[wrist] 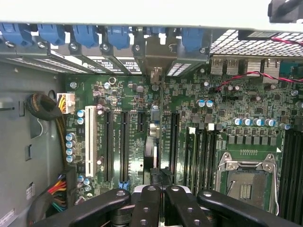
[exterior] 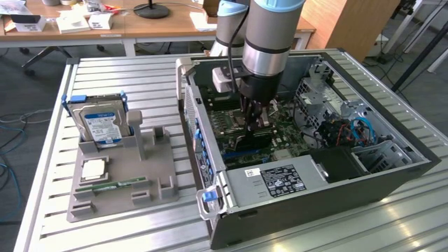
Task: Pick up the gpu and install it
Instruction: 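Press down on the gpu until it lock into place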
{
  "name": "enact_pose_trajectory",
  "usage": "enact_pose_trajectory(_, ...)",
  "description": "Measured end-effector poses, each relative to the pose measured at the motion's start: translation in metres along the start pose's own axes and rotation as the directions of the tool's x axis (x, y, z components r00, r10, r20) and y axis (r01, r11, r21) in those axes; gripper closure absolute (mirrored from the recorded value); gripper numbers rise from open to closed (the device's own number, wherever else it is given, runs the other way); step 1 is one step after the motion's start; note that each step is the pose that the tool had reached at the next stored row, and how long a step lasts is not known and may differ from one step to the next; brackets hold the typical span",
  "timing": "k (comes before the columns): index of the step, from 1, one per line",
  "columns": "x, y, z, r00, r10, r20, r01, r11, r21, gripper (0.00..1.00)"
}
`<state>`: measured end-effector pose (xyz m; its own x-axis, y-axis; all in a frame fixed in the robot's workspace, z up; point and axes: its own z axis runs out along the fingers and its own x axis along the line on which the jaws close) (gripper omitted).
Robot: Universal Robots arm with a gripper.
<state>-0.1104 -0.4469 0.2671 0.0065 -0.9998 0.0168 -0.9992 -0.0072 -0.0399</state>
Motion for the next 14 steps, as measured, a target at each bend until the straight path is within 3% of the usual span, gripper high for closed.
enact_pose_trajectory(14,0.0000,0.0008,0.0015,1.0000,0.000,0.0023,0.000,1.0000,-0.0001,0.90)
